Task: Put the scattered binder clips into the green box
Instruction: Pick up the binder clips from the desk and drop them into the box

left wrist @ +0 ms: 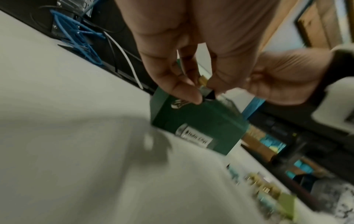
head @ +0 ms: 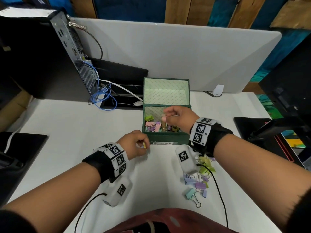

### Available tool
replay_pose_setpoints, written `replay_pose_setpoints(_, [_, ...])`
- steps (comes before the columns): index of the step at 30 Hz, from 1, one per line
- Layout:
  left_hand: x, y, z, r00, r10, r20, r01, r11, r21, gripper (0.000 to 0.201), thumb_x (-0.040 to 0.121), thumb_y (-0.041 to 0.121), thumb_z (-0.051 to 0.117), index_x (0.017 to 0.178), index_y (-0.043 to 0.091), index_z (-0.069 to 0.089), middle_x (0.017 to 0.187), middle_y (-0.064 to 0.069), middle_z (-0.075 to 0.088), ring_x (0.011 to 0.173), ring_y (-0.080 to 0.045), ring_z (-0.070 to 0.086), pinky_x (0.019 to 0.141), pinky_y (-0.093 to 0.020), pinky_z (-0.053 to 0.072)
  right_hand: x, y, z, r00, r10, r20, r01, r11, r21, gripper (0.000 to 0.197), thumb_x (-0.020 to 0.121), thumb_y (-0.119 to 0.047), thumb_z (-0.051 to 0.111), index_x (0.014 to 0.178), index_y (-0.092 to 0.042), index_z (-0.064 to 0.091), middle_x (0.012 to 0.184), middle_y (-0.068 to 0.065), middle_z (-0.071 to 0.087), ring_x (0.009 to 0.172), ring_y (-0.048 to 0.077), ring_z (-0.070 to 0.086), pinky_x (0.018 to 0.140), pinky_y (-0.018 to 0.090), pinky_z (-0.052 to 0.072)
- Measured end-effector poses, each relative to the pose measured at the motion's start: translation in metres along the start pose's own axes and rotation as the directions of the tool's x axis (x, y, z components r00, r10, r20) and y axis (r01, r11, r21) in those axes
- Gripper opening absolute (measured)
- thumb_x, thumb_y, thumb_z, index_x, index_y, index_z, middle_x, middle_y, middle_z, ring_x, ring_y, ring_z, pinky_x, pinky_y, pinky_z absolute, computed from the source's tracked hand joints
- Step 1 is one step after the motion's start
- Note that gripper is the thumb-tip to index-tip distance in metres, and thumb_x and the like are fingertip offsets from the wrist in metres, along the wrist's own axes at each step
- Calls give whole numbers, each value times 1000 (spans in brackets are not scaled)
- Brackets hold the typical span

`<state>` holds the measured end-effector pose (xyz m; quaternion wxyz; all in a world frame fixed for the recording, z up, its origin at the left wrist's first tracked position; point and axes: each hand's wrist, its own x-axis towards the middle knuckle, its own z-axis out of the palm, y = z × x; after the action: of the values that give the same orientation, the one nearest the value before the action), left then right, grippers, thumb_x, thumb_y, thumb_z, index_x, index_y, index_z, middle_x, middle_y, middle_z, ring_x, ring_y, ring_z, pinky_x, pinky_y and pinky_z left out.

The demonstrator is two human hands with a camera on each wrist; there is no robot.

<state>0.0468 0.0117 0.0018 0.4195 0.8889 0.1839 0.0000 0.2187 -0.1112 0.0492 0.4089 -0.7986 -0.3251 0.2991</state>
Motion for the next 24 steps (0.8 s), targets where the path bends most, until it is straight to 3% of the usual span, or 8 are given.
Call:
replay_pose_setpoints(3, [3, 17, -11, 998, 23, -59, -28, 996, -81, 39, 72, -5, 65, 64, 33, 59, 80, 9, 50, 69, -6, 53, 71, -7, 44, 2, 2, -2, 1000, 5, 18, -5, 1000, -30, 38, 87, -19, 62, 124, -19, 55, 116, -3, 61, 98, 10, 59, 69, 11, 45])
replay_pose_setpoints(5, [8, 32, -16, 995, 41, -93, -53, 990, -133, 36, 73, -7, 64, 65, 28, 59, 80, 5, 50, 71, -8, 52, 64, -8, 48, -3, 13, -7, 1000, 2, 14, -1, 999, -37, 31, 88, -13, 57, 118, -20, 58, 115, 0, 63, 102, 14, 61, 82, 20, 50])
replay_pose_setpoints(8, [24, 56, -18, 993, 42, -106, -60, 984, -167, 31, 75, -7, 63, 67, 23, 59, 75, 1, 48, 66, -10, 50, 52, -10, 51, -18, 36, -19, 999, 22, -24, -22, 1000, 6, 20, 86, -10, 58, 93, -28, 62, 95, -5, 65, 99, 19, 63, 94, 36, 51])
replay_pose_setpoints(12, [58, 83, -8, 995, 15, -100, -29, 990, -137, 17, 78, 0, 63, 76, 17, 64, 67, 6, 55, 56, -7, 55, 50, -12, 46, -44, 65, -42, 990, 97, -106, -87, 991, 101, 26, 89, -4, 52, 79, -27, 60, 83, 1, 62, 85, 22, 62, 77, 32, 55])
replay_pose_setpoints(15, [81, 94, 5, 993, -10, -117, -8, 987, -159, 25, 78, 1, 62, 68, 24, 60, 64, 6, 55, 60, -14, 55, 50, -18, 46, -62, 84, -57, 975, 154, -159, -138, 985, 107, 29, 89, -2, 49, 78, -26, 60, 80, 2, 61, 82, 21, 61, 70, 26, 52])
replay_pose_setpoints(17, [94, 97, 12, 992, -23, -127, 5, 990, -138, 25, 79, 3, 63, 69, 25, 61, 64, 8, 55, 60, -13, 53, 53, -21, 46, -72, 95, -64, 969, 181, -167, -167, 981, 94, 31, 89, 0, 47, 79, -26, 60, 80, 1, 60, 80, 20, 60, 67, 22, 51])
replay_pose_setpoints(21, [103, 89, 22, 985, -113, -129, 108, 993, -49, 12, 83, 12, 63, 88, 21, 68, 79, 6, 57, 61, -11, 55, 45, -15, 44, -85, 112, -69, 964, 211, -163, -209, 978, 30, 28, 87, 1, 49, 84, -24, 61, 77, -6, 61, 74, 15, 58, 67, 20, 49])
replay_pose_setpoints(24, [99, 85, 26, 990, -65, -123, 71, 996, 44, 8, 83, 17, 63, 89, 21, 68, 83, 4, 59, 65, -10, 57, 50, -13, 43, -90, 126, -68, 957, 236, -166, -252, 965, -77, 19, 85, -3, 56, 88, -21, 63, 79, -7, 60, 74, 12, 56, 67, 15, 44])
